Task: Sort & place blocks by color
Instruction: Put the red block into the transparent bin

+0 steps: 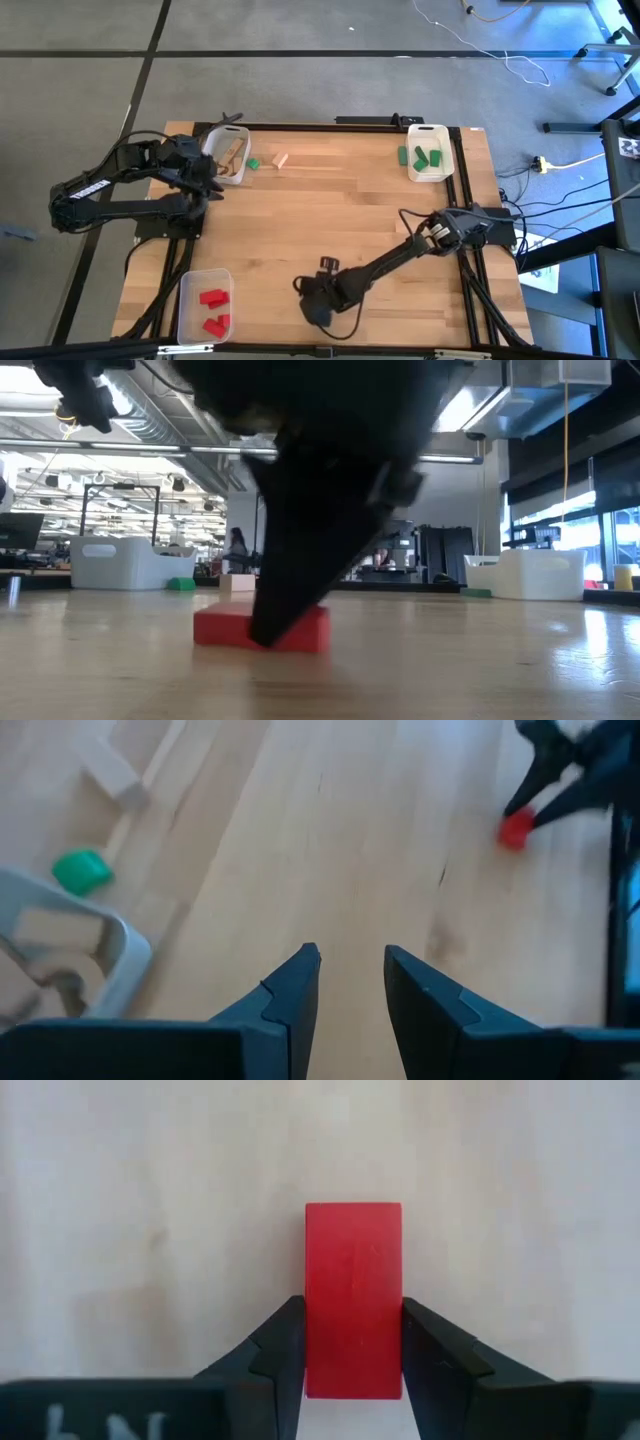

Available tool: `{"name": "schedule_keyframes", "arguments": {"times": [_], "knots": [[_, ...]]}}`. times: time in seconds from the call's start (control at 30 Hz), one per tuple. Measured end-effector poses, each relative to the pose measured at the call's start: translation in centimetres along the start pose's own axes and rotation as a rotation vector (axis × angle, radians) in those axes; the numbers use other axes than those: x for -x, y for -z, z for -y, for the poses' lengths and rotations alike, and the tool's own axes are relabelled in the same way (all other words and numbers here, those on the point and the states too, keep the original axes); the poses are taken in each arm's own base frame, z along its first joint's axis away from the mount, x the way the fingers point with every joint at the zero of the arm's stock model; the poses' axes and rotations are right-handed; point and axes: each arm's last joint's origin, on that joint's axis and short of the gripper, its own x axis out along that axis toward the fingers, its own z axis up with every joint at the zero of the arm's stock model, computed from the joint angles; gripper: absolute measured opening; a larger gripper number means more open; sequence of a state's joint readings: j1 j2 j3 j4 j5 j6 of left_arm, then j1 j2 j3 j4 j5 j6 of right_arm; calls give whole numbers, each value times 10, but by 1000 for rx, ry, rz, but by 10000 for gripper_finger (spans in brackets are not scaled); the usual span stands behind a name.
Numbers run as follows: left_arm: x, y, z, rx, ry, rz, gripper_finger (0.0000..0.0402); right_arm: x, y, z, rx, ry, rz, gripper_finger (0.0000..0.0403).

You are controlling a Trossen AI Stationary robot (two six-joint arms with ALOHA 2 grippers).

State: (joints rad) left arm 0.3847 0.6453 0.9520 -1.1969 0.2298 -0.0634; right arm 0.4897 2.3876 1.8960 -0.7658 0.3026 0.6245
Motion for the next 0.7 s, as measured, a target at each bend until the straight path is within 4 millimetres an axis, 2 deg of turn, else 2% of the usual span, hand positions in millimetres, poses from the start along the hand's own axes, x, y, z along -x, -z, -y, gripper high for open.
{"name": "schedule_keyframes", "arguments": {"times": [0.2, 0.3, 0.53, 0.7], "knots": [[0, 0, 0, 291, -9, 1, 108, -11, -18, 30, -89, 185, 96, 129], [0, 0, -2, 382, -79, 20, 108, -17, -28, 46, -92, 219, 109, 129], [0, 0, -3, 432, -105, 30, 108, -25, -54, 78, -3, 292, 184, 129], [0, -1, -3, 436, -112, 30, 108, -13, -87, 98, 13, 307, 275, 129]]}}
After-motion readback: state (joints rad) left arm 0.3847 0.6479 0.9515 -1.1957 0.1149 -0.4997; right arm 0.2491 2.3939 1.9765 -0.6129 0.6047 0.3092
